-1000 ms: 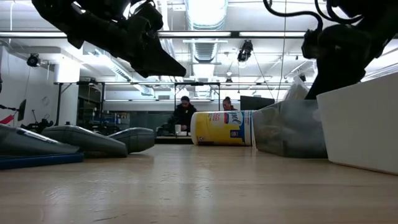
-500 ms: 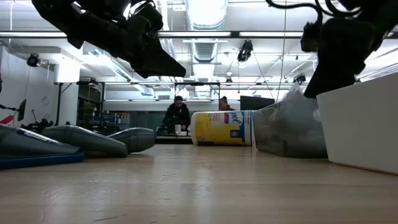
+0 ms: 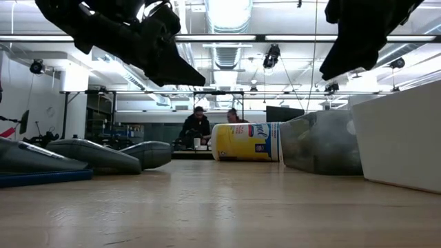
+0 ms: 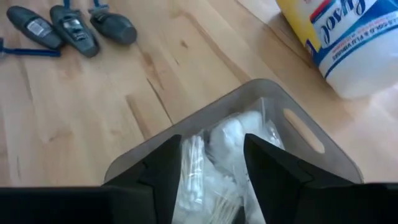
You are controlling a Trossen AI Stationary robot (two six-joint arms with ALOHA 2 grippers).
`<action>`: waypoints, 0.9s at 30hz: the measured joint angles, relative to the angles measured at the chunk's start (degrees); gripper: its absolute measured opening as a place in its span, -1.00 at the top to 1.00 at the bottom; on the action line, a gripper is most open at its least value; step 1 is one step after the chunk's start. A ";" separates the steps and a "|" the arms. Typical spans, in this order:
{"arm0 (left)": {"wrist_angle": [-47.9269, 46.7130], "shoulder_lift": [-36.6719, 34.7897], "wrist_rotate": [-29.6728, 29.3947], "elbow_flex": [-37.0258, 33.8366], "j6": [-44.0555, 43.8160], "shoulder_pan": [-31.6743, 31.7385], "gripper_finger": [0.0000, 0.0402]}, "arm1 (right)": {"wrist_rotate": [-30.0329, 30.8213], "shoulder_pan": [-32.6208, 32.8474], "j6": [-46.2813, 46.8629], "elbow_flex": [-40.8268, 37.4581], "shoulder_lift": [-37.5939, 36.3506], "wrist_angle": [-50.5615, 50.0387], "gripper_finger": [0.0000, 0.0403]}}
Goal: Pick & Place Travel size toiletries
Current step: Put the top deodorant into the white bin
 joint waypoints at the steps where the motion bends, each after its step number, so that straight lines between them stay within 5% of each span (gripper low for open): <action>1: -0.02 0.00 0.00 0.00 0.50 -0.02 0.51 | 0.00 -0.01 -0.81 -0.06 0.00 0.09 0.19; 12: 0.13 0.00 0.57 0.00 3.16 -0.98 0.51 | 0.29 0.12 4.63 -1.17 -0.02 2.74 0.43; 16: -0.07 0.00 0.57 0.00 3.16 -1.39 0.51 | 0.44 0.43 -3.86 -4.71 -0.40 4.35 0.51; 20: -0.75 0.00 0.61 0.00 3.23 -1.77 0.51 | -0.40 0.18 -8.08 -9.74 -3.68 13.82 0.59; 27: -0.60 0.00 0.59 0.00 3.25 -1.81 0.51 | -14.02 0.25 -22.85 -21.58 -11.55 38.75 0.72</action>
